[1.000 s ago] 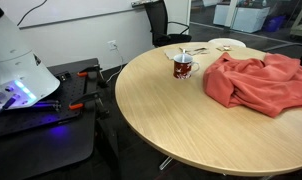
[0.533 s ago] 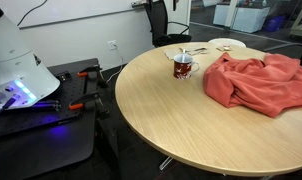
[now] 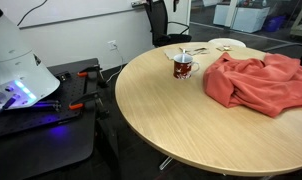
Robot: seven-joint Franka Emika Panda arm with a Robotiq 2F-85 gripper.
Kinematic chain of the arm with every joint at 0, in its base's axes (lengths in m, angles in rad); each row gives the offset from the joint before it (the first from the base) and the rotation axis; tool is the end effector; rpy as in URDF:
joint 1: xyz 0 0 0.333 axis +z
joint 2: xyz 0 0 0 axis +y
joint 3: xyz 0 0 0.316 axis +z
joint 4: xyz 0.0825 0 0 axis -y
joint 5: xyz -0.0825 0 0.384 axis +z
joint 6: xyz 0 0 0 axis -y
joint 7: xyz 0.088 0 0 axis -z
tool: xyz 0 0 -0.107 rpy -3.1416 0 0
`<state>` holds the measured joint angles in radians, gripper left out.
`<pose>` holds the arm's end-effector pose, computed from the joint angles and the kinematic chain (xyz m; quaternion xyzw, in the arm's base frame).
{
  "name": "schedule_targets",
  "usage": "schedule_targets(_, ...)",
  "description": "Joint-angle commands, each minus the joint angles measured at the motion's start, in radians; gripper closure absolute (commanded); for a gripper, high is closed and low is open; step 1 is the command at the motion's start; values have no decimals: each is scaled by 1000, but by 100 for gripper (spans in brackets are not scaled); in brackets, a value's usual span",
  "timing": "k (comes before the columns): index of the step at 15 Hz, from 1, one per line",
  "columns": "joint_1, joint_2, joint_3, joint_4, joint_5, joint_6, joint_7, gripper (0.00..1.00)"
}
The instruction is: Take the blue pen out of the maroon mug
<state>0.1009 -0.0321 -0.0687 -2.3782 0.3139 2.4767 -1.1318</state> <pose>0.5052 0.0153 0.3469 -0.8873 -0.4444 -0.1099 0.0562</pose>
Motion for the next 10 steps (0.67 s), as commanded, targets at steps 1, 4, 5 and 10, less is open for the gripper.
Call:
schedule_targets(1,-29,51,34,13,-23,62,15,0)
schedule_targets(4,-40,104,47,16,-29,148,13,0)
schedule_targets(5,-43,125,55,15,-37,191,20,0)
schedule_targets(10,-82,230,95,34,-59,313,27,0)
